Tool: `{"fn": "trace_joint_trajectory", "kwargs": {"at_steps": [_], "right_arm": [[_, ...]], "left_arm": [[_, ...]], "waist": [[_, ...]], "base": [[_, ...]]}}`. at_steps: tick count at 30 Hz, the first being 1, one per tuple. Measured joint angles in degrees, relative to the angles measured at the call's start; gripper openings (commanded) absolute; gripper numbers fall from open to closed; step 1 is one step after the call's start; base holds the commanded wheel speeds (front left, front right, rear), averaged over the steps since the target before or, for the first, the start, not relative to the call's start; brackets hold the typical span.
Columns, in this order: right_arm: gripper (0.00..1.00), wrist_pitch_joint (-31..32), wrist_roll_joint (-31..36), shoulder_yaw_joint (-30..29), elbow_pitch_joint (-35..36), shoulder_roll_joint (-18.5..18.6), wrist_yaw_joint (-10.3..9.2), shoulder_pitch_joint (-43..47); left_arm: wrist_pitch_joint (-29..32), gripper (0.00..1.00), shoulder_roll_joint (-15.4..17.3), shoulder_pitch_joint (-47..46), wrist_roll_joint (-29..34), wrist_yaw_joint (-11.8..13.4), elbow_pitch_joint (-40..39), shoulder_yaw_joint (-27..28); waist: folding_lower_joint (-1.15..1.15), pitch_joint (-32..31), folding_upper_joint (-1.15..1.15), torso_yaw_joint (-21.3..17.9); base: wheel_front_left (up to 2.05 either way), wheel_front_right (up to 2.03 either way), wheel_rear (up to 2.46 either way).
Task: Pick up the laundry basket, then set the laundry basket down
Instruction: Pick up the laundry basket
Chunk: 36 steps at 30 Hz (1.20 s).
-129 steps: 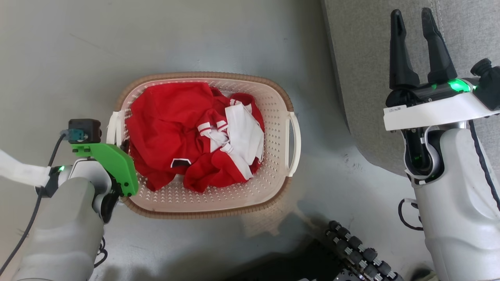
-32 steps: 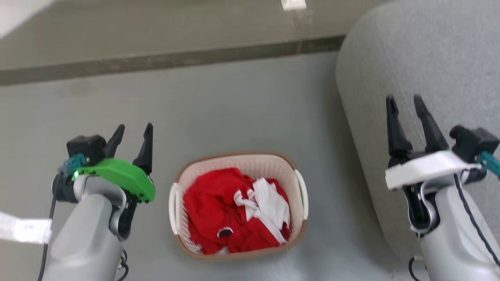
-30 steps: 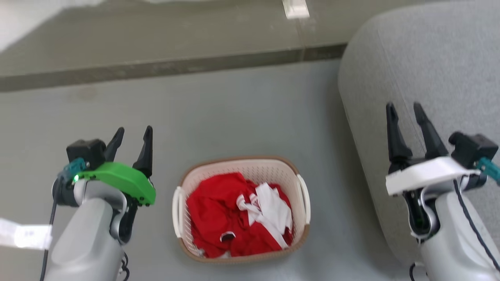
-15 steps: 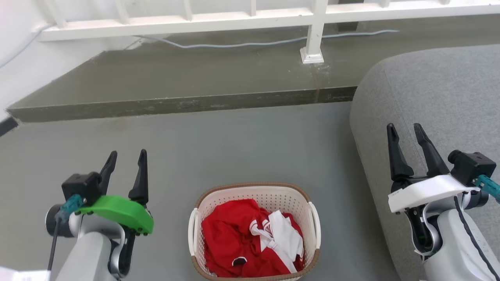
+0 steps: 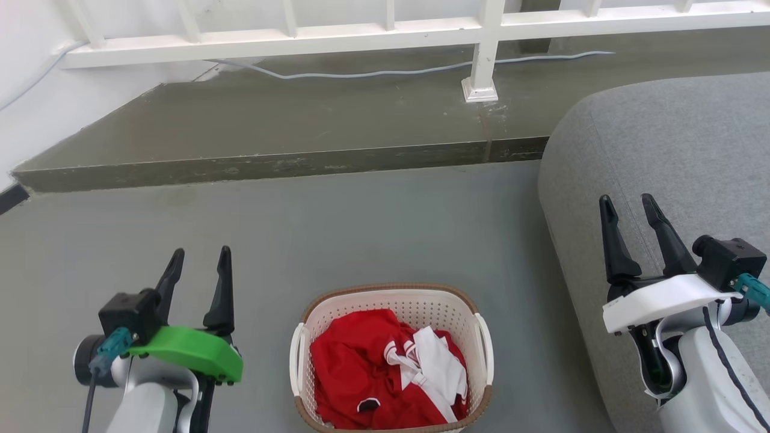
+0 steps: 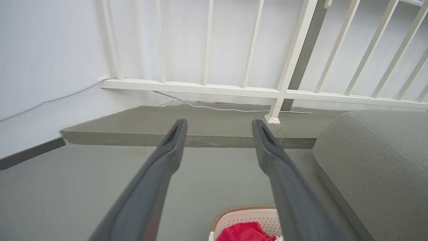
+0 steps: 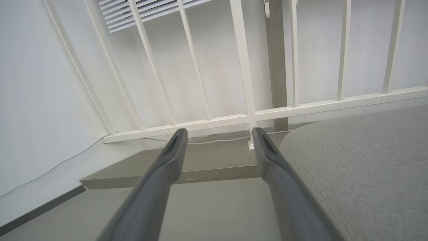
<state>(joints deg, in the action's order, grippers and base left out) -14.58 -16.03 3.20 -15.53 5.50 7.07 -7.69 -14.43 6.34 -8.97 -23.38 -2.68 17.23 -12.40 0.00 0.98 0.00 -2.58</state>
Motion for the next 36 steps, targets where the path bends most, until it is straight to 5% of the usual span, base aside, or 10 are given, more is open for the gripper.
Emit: {"fn": "trace_joint_trajectory", "kwargs": {"at_steps": [36], "right_arm": [[1.0, 0.0, 1.5, -0.3, 0.0, -0.2, 0.0, 0.0]], "left_arm": [[0.0, 1.0, -2.1, 4.1, 3.4, -1.8, -4.3, 3.3]], "waist": [[0.0, 1.3, 0.0, -0.7]], "base": [[0.0, 0.0, 0.0]]}}
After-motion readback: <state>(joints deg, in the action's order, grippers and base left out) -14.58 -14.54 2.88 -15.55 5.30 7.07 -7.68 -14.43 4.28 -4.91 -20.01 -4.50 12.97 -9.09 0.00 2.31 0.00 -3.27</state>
